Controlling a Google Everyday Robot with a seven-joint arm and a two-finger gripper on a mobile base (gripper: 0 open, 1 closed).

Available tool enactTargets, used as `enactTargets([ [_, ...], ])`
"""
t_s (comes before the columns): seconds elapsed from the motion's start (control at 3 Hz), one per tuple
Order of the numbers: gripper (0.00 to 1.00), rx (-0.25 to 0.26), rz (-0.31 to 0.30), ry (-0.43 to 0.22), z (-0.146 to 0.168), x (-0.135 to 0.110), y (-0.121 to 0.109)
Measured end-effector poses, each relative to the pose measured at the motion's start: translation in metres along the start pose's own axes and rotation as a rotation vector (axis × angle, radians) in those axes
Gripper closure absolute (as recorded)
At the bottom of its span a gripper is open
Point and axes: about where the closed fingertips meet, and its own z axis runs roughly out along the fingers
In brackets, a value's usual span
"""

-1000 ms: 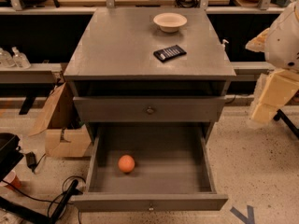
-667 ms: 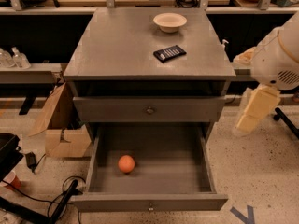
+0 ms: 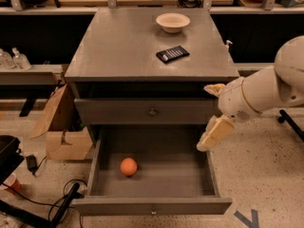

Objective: Pick orange from middle drawer and place on counter

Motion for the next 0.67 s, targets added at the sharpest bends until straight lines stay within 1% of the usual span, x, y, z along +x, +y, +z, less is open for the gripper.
enactTargets([
  [0.33, 0.00, -0.059, 0.022, 0.032, 0.0425, 0.0148, 0.0159],
  [0.67, 0.00, -0.059, 0.023, 0.032, 0.0424, 0.0149, 0.0160],
])
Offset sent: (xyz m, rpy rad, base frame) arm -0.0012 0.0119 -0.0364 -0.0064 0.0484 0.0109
